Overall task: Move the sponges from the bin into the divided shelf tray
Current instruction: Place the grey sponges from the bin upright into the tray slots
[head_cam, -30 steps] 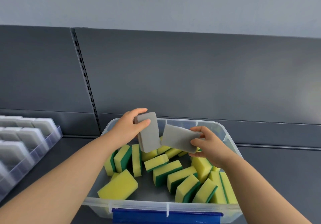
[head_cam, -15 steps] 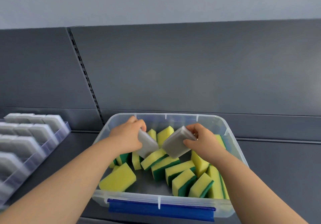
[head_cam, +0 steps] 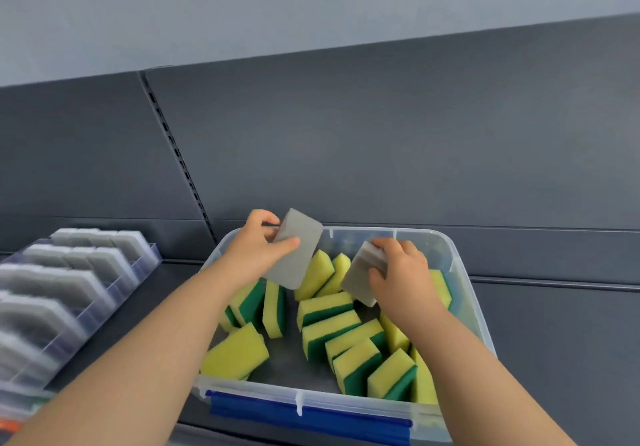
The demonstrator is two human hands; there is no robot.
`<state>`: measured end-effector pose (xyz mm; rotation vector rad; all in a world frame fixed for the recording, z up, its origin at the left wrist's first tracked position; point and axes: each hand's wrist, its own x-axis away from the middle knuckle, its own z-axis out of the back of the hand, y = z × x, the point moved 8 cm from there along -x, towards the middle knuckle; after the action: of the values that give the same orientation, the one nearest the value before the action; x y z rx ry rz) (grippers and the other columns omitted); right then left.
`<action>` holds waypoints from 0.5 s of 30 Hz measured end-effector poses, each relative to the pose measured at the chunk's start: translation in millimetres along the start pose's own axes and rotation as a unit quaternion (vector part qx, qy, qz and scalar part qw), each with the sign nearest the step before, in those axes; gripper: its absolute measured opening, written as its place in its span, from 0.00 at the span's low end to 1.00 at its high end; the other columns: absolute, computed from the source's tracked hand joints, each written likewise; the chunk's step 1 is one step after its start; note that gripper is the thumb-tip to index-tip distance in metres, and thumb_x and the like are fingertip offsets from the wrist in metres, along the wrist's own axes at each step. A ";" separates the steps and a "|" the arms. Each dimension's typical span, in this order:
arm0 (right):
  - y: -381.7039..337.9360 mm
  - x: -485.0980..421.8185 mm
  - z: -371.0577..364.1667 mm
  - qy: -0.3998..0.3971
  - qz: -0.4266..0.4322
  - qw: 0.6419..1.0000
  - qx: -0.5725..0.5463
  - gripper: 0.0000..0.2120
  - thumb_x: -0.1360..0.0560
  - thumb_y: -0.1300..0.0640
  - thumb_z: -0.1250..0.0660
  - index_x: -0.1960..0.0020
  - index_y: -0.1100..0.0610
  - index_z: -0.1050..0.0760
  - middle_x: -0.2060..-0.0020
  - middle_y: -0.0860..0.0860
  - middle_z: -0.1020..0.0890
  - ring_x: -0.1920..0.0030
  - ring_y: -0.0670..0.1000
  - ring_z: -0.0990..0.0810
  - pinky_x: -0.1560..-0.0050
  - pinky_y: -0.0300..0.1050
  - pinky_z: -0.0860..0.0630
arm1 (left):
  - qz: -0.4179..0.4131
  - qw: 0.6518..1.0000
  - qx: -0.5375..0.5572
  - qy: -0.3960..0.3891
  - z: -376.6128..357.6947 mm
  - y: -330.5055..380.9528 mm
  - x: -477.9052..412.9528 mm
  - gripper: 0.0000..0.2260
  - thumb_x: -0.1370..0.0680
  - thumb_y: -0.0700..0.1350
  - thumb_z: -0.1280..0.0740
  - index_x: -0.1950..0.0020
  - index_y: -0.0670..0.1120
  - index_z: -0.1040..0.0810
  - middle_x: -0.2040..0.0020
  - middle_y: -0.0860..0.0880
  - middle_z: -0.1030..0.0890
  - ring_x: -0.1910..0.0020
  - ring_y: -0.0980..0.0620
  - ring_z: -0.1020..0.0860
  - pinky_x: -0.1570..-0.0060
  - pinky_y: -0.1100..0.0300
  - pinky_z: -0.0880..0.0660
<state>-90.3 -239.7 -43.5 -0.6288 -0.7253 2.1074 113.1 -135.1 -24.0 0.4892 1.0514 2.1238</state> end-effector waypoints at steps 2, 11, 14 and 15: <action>-7.5 2.9 5.1 0.009 0.018 1.000 0.002 0.19 0.24 0.61 0.42 0.34 0.53 0.34 0.42 0.53 0.30 0.43 0.55 0.34 0.42 0.48 0.32 | 0.007 0.985 0.167 -0.045 2.9 0.6 6.7 0.24 0.25 0.45 0.30 0.36 0.60 0.37 0.43 0.50 0.24 0.48 0.50 0.22 0.54 0.47 0.21; -102.5 36.7 -19.0 0.004 0.143 0.990 -0.009 0.21 0.23 0.59 0.39 0.31 0.50 0.34 0.36 0.49 0.30 0.37 0.52 0.34 0.39 0.42 0.36 | -0.113 0.978 0.171 -0.045 75.1 -21.2 54.6 0.18 0.25 0.41 0.31 0.39 0.58 0.29 0.42 0.51 0.22 0.44 0.53 0.22 0.50 0.54 0.21; -154.6 58.2 -39.3 0.002 0.184 0.983 -0.018 0.21 0.23 0.59 0.38 0.31 0.50 0.33 0.37 0.47 0.30 0.37 0.50 0.34 0.40 0.38 0.36 | -0.128 0.978 0.166 -0.009 135.3 -46.5 81.4 0.18 0.25 0.42 0.31 0.36 0.54 0.29 0.44 0.53 0.21 0.46 0.56 0.21 0.53 0.58 0.21; -174.6 67.5 -47.6 0.002 0.202 0.979 -0.025 0.21 0.24 0.58 0.37 0.32 0.50 0.33 0.39 0.46 0.29 0.38 0.49 0.33 0.41 0.37 0.37 | -0.134 0.976 0.169 0.002 158.0 -56.7 92.9 0.18 0.24 0.42 0.32 0.36 0.53 0.28 0.44 0.52 0.20 0.46 0.56 0.21 0.55 0.59 0.22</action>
<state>-5.1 -82.0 28.5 -0.8665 -0.6928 2.4626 168.7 41.2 27.2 0.4702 1.4074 1.7182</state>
